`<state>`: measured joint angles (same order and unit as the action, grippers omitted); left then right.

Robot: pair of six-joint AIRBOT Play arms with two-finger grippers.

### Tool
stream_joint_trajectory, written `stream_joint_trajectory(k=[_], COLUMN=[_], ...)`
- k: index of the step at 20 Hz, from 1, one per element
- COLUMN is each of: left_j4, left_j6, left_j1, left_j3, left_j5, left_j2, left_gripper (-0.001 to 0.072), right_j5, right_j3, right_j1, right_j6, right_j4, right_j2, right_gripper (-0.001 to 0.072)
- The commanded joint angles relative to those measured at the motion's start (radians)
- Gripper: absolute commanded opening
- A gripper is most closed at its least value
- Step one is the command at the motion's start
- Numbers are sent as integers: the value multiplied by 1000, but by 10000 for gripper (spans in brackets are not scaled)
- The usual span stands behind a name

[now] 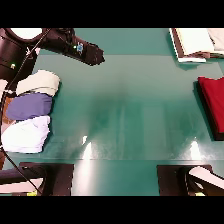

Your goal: Fold the shirts.

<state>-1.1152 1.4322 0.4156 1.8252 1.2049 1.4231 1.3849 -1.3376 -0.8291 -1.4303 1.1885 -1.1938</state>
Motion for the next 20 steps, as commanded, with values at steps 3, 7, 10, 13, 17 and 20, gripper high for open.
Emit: stream_joint_trajectory(k=[3,7,10,13,17,20], left_j4=[-2,-6,-6,-6,-6,-6], left_j6=[0,0,0,0,0,0], left_j1=[-1,-1,-1,-1,-1,-1], left_j3=[0,0,0,0,0,0], left_j5=[-13,-17,-18,-19,-19,-19], left_j2=[0,0,0,0,0,0], left_gripper=[30,30,30,30,30,30], right_j5=[-22,-24,-63,-101,-126,-126], right_j3=[-3,-66,-77,-77,-77,-77], right_j1=[143,446,662,834,937,946], right_j6=[10,10,10,10,10,10], right_j4=[-154,-174,-173,-166,-167,-167], right_j2=[83,94,95,94,94,94], right_gripper=[673,673,566,196,17,17])
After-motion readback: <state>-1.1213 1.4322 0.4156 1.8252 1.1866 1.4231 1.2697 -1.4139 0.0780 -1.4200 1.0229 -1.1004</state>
